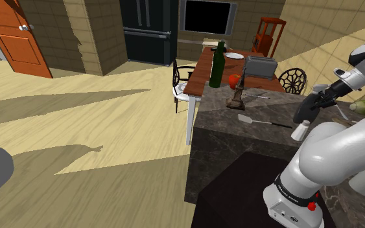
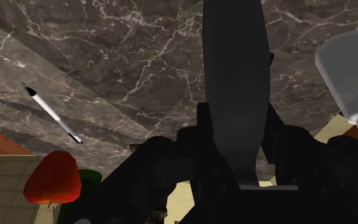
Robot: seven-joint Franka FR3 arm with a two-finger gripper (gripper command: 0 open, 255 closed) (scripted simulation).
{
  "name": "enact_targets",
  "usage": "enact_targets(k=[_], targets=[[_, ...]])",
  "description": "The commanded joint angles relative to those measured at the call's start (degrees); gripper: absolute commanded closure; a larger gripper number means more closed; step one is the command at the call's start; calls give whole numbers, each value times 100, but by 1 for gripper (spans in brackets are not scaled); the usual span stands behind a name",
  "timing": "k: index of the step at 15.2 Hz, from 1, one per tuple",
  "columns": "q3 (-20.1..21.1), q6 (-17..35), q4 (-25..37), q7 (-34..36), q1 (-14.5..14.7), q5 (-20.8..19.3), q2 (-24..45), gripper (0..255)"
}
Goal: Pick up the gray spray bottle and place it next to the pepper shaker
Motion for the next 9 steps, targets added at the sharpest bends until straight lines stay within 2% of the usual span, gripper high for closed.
enact_targets(k=[1,4,5,9], targets=[[-3,4,-2,-1,2,-1,0,255],[-3,4,-2,-1,2,-1,0,255],[-3,4,-2,-1,2,-1,0,0],[-3,4,-2,-1,2,-1,0,0]])
